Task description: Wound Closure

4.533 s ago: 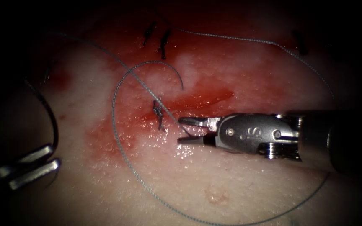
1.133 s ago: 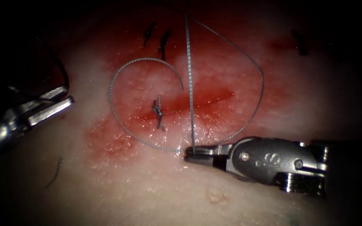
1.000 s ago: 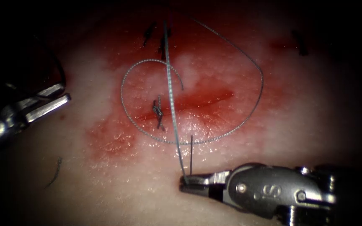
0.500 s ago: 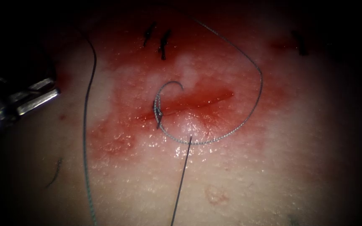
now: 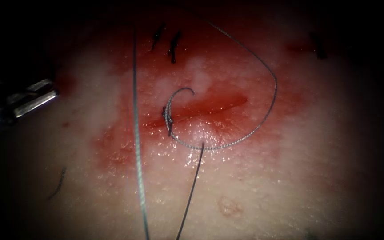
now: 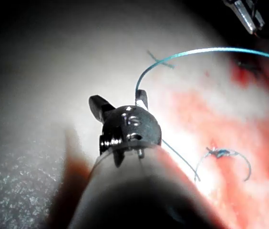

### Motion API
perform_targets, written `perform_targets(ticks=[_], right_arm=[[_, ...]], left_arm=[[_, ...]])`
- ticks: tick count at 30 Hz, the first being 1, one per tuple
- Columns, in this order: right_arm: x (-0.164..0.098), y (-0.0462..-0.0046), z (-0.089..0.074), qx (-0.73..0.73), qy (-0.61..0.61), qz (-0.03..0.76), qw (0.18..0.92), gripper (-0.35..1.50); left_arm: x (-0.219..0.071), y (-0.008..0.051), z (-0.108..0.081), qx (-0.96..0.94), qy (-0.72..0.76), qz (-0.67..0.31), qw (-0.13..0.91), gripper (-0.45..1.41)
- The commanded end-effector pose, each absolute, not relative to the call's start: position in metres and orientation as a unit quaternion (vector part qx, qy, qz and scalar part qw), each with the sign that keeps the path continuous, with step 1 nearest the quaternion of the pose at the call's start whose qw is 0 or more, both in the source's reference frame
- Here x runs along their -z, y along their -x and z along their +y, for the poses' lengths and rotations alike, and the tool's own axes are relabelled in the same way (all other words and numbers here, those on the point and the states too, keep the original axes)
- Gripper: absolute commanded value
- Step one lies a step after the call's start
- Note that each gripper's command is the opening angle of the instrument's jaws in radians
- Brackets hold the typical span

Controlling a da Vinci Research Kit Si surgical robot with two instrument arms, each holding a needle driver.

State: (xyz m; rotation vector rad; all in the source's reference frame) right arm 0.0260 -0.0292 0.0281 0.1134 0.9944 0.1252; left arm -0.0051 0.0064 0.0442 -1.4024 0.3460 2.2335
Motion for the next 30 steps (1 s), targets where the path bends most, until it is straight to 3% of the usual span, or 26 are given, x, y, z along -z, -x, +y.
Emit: perform_targets(ticks=[1, 7, 13, 30], right_arm=[[-0.029, -0.0252, -0.028, -0.068, -0.048, 0.478, 0.874, 1.23], [-0.03, -0.0216, -0.027, -0.07, -0.041, 0.47, 0.879, 1.11], [-0.034, -0.019, -0.024, -0.074, -0.026, 0.456, 0.886, 1.11], [-0.05, -0.0235, -0.022, -0.083, 0.026, 0.45, 0.889, 1.09]], left_arm=[[-0.045, 0.0053, 0.007, -0.821, 0.504, 0.133, 0.236, -0.45], [-0.046, 0.0048, 0.007, -0.824, 0.498, 0.137, 0.233, -0.45], [-0.046, 0.005, 0.007, -0.824, 0.497, 0.138, 0.233, -0.45], [-0.046, 0.0057, 0.006, -0.828, 0.492, 0.138, 0.232, -0.45]])
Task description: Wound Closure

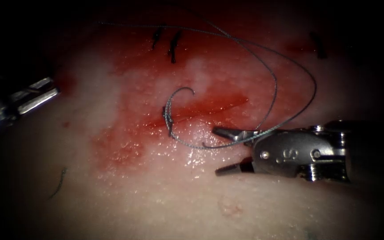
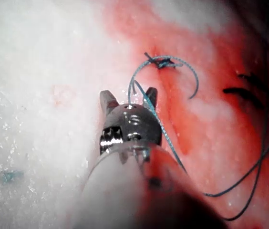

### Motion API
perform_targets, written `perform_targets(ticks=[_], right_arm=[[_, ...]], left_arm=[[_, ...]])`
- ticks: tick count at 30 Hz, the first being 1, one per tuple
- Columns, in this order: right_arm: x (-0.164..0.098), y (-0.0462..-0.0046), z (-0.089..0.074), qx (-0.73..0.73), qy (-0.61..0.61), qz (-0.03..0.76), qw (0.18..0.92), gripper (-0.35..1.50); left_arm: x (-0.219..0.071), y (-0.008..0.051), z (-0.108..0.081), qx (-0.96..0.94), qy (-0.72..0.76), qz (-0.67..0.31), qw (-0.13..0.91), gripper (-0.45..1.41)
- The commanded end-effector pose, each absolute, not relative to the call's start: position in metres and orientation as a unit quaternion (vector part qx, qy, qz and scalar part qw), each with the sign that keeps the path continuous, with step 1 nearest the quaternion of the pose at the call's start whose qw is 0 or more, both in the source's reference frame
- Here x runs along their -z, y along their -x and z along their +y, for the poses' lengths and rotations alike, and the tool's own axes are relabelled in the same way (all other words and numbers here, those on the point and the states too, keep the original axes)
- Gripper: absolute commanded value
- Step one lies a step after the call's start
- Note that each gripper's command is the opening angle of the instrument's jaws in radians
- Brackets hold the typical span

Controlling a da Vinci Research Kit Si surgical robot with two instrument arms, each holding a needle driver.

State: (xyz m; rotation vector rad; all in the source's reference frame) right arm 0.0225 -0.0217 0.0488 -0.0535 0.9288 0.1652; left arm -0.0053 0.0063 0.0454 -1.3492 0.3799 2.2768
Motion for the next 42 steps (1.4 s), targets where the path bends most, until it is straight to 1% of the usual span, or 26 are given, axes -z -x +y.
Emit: perform_targets(ticks=[1, 2, 3, 4, 5, 6, 7, 8, 13, 22, 31, 37, 42], right_arm=[[-0.05, -0.0237, -0.022, -0.087, 0.027, 0.451, 0.888, 1.06], [-0.05, -0.0237, -0.022, -0.087, 0.027, 0.451, 0.888, 1.06], [-0.05, -0.024, -0.022, -0.1, 0.024, 0.454, 0.885, 0.88], [-0.05, -0.024, -0.022, -0.1, 0.024, 0.454, 0.885, 0.88], [-0.05, -0.024, -0.022, -0.105, 0.022, 0.455, 0.884, 0.74], [-0.05, -0.024, -0.022, -0.114, 0.014, 0.456, 0.882, -0.08], [-0.05, -0.024, -0.022, -0.114, 0.014, 0.456, 0.882, -0.08], [-0.049, -0.0238, -0.022, -0.115, 0.011, 0.46, 0.88, -0.35], [-0.048, -0.0232, -0.023, -0.12, -0.01, 0.463, 0.878, -0.35], [-0.042, -0.0233, -0.024, -0.127, -0.029, 0.462, 0.877, -0.35], [-0.035, -0.0243, -0.029, -0.083, -0.049, 0.467, 0.879, -0.35], [-0.031, -0.0248, -0.031, -0.058, -0.065, 0.453, 0.887, -0.35], [-0.027, -0.0255, -0.034, -0.022, -0.102, 0.444, 0.89, -0.35]], left_arm=[[-0.046, 0.0058, 0.006, -0.828, 0.49, 0.139, 0.232, -0.45], [-0.046, 0.0058, 0.006, -0.828, 0.49, 0.139, 0.232, -0.45], [-0.046, 0.0058, 0.006, -0.828, 0.49, 0.139, 0.233, -0.45], [-0.046, 0.0058, 0.006, -0.828, 0.49, 0.139, 0.233, -0.45], [-0.046, 0.0058, 0.006, -0.829, 0.49, 0.138, 0.232, -0.45], [-0.046, 0.0058, 0.006, -0.829, 0.489, 0.138, 0.232, -0.45], [-0.046, 0.0058, 0.006, -0.829, 0.489, 0.138, 0.232, -0.45], [-0.046, 0.0058, 0.006, -0.829, 0.489, 0.138, 0.232, -0.45], [-0.046, 0.0059, 0.006, -0.829, 0.49, 0.138, 0.232, -0.45], [-0.046, 0.0063, 0.006, -0.828, 0.492, 0.136, 0.23, -0.45], [-0.046, 0.0069, 0.006, -0.829, 0.493, 0.133, 0.227, -0.45], [-0.046, 0.007, 0.006, -0.829, 0.493, 0.133, 0.227, -0.45], [-0.046, 0.007, 0.006, -0.829, 0.494, 0.131, 0.226, -0.45]])
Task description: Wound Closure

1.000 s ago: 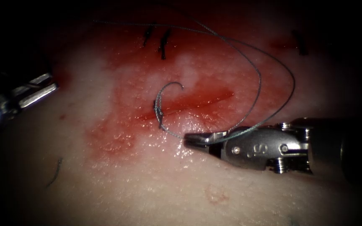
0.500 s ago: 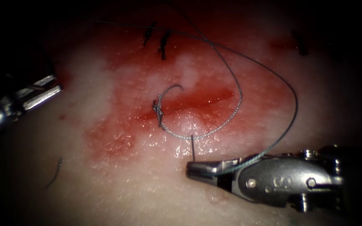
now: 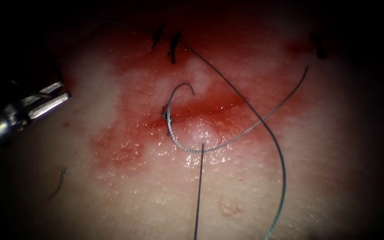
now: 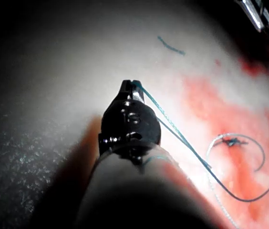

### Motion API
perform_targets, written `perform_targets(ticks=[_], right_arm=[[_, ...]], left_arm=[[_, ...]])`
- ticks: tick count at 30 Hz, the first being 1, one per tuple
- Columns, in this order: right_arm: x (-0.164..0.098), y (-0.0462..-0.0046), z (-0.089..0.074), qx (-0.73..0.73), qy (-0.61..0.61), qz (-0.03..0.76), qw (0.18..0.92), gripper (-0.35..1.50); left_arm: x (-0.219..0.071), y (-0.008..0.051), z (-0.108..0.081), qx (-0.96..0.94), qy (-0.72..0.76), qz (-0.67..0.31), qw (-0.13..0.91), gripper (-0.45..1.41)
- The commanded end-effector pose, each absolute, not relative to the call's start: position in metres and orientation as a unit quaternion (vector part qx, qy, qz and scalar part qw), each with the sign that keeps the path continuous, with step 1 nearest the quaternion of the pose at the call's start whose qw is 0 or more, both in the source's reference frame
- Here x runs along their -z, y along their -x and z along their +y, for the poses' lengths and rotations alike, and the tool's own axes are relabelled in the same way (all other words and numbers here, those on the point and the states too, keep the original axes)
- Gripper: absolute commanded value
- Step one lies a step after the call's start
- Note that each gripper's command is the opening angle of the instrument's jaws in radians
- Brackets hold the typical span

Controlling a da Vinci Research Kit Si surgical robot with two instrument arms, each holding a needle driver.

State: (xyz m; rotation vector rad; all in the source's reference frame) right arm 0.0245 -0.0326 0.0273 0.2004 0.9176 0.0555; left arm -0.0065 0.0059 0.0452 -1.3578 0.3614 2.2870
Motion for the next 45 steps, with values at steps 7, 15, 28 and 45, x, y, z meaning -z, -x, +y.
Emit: perform_targets(ticks=[7, 15, 28, 45], right_arm=[[-0.023, -0.0259, -0.036, 0.012, -0.137, 0.45, 0.882, -0.35], [-0.019, -0.0282, -0.04, 0.102, -0.173, 0.434, 0.878, -0.35], [-0.025, -0.0348, -0.039, 0.134, -0.108, 0.252, 0.952, -0.35], [-0.023, -0.0294, -0.031, -0.015, 0.061, 0.405, 0.912, 1.31]], left_arm=[[-0.046, 0.0071, 0.006, -0.829, 0.495, 0.13, 0.226, -0.45], [-0.046, 0.007, 0.006, -0.83, 0.494, 0.131, 0.223, -0.45], [-0.045, 0.0049, 0.007, -0.835, 0.495, 0.131, 0.204, -0.45], [-0.046, 0.0039, 0.007, -0.84, 0.486, 0.139, 0.196, -0.45]])
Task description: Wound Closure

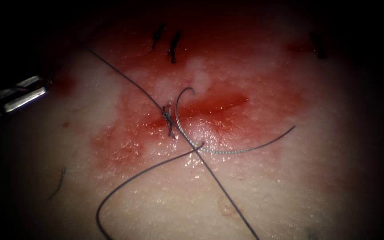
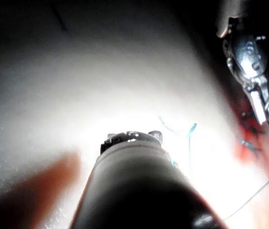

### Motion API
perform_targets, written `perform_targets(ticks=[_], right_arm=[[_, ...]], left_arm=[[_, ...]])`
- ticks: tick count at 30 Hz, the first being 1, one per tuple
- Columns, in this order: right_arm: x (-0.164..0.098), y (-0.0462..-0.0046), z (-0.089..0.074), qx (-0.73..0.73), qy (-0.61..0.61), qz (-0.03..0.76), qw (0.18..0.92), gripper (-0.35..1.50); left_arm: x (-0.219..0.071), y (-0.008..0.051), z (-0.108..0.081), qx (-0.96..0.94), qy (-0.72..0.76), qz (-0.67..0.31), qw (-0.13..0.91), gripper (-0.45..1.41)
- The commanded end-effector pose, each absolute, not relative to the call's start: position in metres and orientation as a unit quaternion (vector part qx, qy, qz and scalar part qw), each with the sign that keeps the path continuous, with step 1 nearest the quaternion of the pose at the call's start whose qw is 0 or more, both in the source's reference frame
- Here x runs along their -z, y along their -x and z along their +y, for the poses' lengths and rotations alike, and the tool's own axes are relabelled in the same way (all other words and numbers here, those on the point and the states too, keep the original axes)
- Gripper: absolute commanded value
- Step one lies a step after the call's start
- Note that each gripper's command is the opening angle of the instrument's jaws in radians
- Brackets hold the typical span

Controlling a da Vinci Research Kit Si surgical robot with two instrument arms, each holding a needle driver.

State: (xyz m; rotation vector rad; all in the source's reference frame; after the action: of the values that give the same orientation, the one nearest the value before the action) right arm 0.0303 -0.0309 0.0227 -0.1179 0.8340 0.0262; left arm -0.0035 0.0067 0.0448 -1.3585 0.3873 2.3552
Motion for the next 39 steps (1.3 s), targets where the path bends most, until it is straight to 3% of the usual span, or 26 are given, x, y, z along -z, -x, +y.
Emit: perform_targets(ticks=[1, 7, 12, 27, 35, 39], right_arm=[[-0.023, -0.0285, -0.03, -0.026, 0.062, 0.41, 0.91, 1.31], [-0.024, -0.0231, -0.027, -0.08, 0.062, 0.423, 0.9, 1.31], [-0.026, -0.0219, -0.026, -0.095, 0.061, 0.437, 0.892, 1.34], [-0.039, -0.0261, -0.023, -0.083, 0.033, 0.389, 0.917, 1.28], [-0.044, -0.0267, -0.023, -0.089, 0.045, 0.356, 0.929, 1.16], [-0.045, -0.0268, -0.023, -0.088, 0.042, 0.35, 0.932, 1.01]], left_arm=[[-0.046, 0.0039, 0.007, -0.84, 0.486, 0.138, 0.196, -0.45], [-0.046, 0.0039, 0.007, -0.84, 0.486, 0.139, 0.196, -0.45], [-0.046, 0.0041, 0.007, -0.84, 0.485, 0.139, 0.196, -0.45], [-0.046, 0.0047, 0.007, -0.841, 0.482, 0.144, 0.199, -0.45], [-0.046, 0.005, 0.007, -0.841, 0.482, 0.144, 0.199, -0.45], [-0.046, 0.005, 0.007, -0.841, 0.482, 0.145, 0.199, -0.45]])
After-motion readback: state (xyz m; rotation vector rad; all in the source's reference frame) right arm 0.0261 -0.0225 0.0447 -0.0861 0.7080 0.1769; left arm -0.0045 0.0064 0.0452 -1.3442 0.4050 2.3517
